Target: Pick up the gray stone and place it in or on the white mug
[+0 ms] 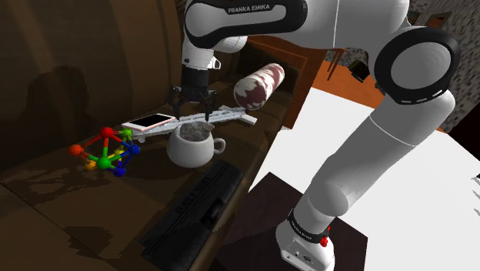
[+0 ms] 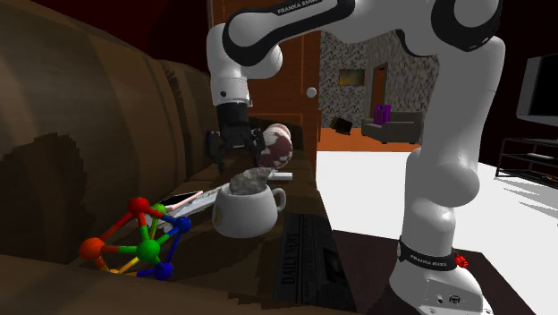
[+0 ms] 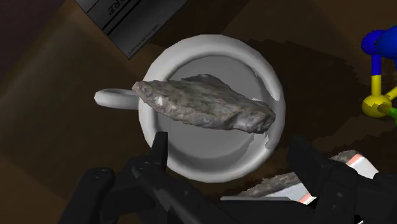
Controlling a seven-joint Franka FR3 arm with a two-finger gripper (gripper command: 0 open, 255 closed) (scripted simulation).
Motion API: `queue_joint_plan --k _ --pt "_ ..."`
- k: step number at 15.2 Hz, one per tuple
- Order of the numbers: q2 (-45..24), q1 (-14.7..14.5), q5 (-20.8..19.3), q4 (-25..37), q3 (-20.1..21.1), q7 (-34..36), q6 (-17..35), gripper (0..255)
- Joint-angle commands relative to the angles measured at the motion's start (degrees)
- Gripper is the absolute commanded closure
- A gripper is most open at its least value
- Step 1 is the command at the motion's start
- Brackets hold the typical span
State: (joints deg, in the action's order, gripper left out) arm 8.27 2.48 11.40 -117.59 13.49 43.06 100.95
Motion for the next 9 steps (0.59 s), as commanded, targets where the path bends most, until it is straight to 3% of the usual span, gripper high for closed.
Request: queue_joint_plan --k 1,9 --pt "-0.37 0.0 0.2 -0.84 -0.08 -0.91 1.01 0" --pt "-0.52 -0.3 0.49 -4.16 0.28 -1.03 4.51 0"
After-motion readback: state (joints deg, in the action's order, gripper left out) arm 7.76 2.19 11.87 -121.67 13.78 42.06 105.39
